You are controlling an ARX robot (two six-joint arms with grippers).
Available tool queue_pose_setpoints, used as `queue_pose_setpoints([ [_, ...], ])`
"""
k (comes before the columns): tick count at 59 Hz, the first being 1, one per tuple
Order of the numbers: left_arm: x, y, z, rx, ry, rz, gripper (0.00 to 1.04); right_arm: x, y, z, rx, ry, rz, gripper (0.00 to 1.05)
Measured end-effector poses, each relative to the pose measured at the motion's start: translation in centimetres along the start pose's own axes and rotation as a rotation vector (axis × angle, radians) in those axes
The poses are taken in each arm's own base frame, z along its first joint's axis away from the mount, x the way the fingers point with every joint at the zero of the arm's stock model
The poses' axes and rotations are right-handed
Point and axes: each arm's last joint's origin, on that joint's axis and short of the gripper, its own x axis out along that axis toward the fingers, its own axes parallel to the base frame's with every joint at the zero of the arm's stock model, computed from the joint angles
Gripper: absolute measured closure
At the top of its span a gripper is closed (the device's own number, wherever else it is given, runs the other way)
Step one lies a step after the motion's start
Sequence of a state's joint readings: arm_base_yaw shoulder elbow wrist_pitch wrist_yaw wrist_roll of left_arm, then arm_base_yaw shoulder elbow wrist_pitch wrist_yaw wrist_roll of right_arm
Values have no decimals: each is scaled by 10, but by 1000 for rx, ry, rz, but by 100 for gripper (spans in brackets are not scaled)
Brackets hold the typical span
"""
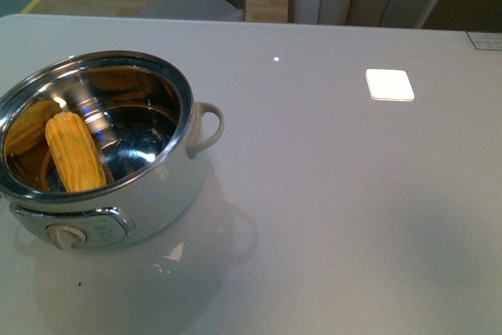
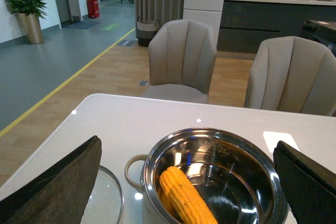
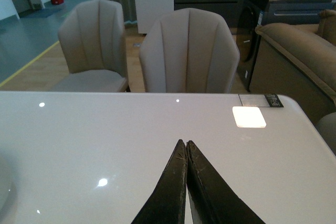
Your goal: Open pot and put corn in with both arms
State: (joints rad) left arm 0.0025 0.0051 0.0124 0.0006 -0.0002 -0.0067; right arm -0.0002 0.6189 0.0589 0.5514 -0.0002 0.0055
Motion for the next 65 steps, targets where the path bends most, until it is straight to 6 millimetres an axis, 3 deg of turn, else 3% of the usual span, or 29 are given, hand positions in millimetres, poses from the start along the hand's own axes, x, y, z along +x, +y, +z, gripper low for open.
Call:
queue_pose_setpoints([
  [11,0,0,0,0,0,0,7,-8,0,-8,0,-11,0,103],
  [65,0,0,0,0,0,0,7,-33,0,-5,0,-26,0,103],
])
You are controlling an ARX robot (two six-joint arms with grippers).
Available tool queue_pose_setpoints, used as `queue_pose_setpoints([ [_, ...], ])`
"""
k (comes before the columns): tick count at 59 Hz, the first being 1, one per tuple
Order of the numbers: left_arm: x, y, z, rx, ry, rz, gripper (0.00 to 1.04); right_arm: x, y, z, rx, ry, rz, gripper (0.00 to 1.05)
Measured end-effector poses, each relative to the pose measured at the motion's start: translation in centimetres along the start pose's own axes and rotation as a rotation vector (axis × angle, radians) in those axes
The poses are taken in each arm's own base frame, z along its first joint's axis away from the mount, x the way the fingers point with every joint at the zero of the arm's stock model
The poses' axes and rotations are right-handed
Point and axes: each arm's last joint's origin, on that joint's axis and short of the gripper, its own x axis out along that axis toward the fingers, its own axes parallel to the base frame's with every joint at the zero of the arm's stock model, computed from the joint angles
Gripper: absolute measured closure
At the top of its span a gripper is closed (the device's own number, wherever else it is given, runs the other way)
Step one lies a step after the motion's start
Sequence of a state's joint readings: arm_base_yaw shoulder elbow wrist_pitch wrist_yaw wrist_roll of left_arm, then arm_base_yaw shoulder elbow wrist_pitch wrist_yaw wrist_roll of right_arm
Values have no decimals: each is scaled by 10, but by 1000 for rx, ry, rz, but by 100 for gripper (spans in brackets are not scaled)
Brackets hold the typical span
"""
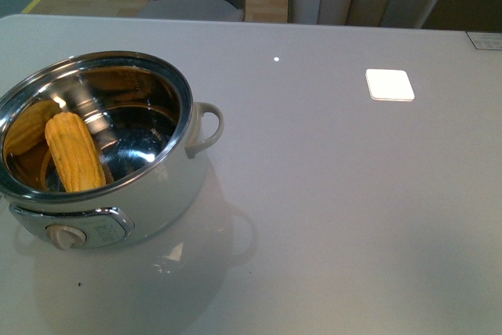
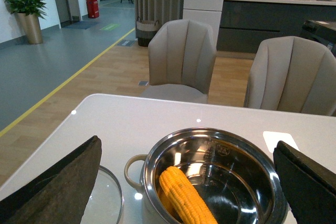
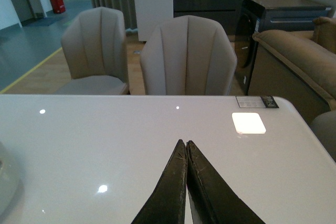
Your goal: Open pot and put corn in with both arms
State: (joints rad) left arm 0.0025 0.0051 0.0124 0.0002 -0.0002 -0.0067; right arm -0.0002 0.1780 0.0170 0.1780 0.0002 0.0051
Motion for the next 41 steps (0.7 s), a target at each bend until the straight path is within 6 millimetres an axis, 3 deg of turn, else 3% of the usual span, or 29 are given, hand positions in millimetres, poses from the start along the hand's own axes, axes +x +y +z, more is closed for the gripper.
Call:
queue_pose_setpoints([
  [7,0,0,0,0,0,0,7,-11,0,-3,0,7,0,103],
  [23,0,0,0,0,0,0,7,-11,0,-2,0,4,0,103],
  [41,0,0,0,0,0,0,7,-11,0,-3,-2,4,0,51],
])
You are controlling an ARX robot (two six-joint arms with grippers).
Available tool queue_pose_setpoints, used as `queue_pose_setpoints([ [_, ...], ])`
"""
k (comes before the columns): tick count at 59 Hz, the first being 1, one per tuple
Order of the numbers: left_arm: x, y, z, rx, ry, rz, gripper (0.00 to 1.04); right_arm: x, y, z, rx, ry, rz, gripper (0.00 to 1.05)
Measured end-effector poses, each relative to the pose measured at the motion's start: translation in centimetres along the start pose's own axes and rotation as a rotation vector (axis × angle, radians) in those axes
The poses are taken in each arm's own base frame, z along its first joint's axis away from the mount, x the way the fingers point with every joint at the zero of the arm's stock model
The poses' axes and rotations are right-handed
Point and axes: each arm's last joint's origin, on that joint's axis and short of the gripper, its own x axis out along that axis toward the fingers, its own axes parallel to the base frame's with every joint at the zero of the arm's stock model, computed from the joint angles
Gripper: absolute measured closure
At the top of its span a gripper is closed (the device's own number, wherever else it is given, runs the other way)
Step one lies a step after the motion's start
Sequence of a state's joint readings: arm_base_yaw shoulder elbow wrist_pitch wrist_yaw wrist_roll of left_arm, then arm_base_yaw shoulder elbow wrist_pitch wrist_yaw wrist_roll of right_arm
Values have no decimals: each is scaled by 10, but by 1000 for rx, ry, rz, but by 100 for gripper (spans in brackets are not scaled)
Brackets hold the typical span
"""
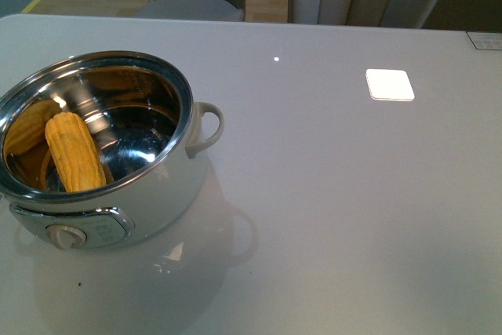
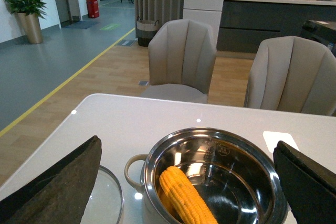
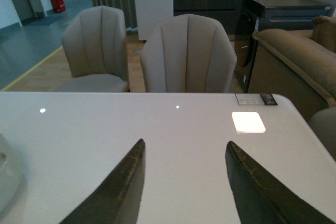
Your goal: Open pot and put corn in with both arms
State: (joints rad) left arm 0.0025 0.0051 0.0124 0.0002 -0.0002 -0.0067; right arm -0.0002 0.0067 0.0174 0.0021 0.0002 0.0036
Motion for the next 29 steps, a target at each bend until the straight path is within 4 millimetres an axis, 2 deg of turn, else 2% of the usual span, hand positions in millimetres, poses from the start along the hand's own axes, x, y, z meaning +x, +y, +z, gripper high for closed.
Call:
queue_pose_setpoints([
  [15,0,0,0,0,0,0,7,0,0,0,0,0,0,8],
  [29,0,0,0,0,0,0,7,0,0,0,0,0,0,9],
])
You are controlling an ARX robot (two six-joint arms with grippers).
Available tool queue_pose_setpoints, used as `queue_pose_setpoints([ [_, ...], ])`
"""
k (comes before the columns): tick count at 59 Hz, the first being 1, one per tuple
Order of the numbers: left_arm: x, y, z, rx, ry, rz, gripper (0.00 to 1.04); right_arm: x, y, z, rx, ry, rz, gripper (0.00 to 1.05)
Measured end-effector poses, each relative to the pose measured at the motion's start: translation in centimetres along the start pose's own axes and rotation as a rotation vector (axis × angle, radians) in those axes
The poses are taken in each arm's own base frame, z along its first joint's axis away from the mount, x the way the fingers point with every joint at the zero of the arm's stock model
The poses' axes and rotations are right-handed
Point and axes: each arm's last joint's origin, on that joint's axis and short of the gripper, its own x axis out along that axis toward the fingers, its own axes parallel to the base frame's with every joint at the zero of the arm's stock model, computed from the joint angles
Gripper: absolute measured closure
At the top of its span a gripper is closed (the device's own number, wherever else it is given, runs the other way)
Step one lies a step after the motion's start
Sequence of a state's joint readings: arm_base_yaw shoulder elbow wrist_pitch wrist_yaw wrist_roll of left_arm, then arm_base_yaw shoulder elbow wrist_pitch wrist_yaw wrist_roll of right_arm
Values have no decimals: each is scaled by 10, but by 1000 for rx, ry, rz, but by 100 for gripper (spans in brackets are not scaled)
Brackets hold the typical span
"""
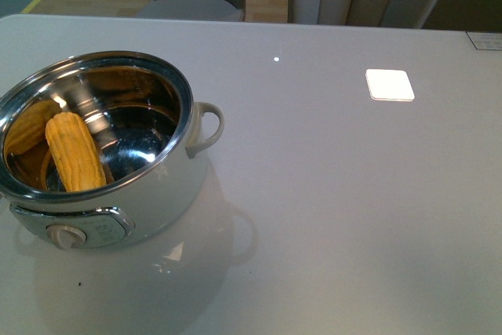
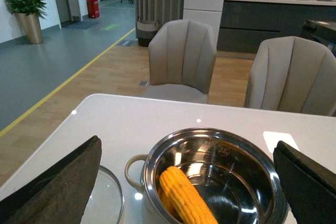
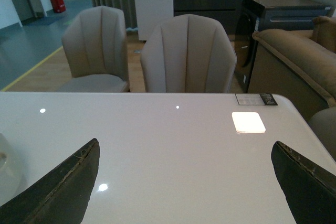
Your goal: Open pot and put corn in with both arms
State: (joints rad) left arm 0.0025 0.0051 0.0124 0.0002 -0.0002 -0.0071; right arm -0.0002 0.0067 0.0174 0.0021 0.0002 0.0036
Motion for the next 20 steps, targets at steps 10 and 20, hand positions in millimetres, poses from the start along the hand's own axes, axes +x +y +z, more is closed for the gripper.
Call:
queue_pose_setpoints([
  [10,0,0,0,0,0,0,7,0,0,0,0,0,0,9],
  [20,0,0,0,0,0,0,7,0,0,0,0,0,0,9],
])
